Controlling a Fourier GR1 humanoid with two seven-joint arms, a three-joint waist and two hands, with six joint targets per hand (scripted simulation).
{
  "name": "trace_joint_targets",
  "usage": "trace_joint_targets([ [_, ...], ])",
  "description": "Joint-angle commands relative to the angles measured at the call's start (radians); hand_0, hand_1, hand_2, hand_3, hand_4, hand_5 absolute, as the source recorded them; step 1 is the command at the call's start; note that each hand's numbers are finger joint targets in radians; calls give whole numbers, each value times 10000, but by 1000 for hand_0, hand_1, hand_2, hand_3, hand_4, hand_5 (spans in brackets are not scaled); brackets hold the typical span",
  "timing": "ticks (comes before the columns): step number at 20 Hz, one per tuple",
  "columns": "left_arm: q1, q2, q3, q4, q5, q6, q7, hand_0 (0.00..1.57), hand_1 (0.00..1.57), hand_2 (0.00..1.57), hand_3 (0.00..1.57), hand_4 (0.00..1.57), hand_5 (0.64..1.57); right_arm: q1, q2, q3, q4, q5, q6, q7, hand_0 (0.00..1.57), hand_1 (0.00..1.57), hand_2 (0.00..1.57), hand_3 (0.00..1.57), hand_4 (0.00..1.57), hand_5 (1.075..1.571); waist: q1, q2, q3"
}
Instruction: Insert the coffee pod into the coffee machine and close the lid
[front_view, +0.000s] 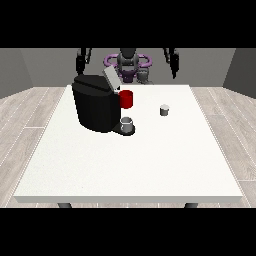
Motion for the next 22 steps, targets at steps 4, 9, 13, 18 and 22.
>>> trace_joint_targets([
  [4, -554, -164, 187, 601, 426, -452, -529, 0, 0, 0, 0, 713, 1571, 299, 633, 167, 42, -275, 142, -336, 0, 0, 0, 0, 328, 1571, -515, 8, -108],
  [9, -970, 162, 71, 140, 790, -1158, 334, 0, 0, 0, 0, 685, 1571, 220, 963, -472, 343, -928, 16, -1179, 0, 0, 0, 0, 282, 1571, -491, -228, -105],
  [13, -1596, 1164, 795, 1319, 294, -1397, -232, 0, 0, 0, 0, 547, 1571, -36, 790, -605, 311, -1230, 452, -1407, 0, 0, 0, 0, 339, 1571, -791, 385, -108],
  [18, -2415, 1805, 674, 2088, -1170, -694, 260, 0, 0, 0, 0, 0, 1571, -482, 868, -296, 286, -841, 297, -1454, 0, 0, 0, 0, 337, 1571, -1183, 921, -106],
  [22, -2948, 2330, 594, 3112, -2093, -485, -446, 0, 0, 0, 0, 0, 1571, -1042, 996, -106, 147, -745, 314, -1752, 0, 0, 0, 0, 411, 1571, -1631, 1871, -109],
])
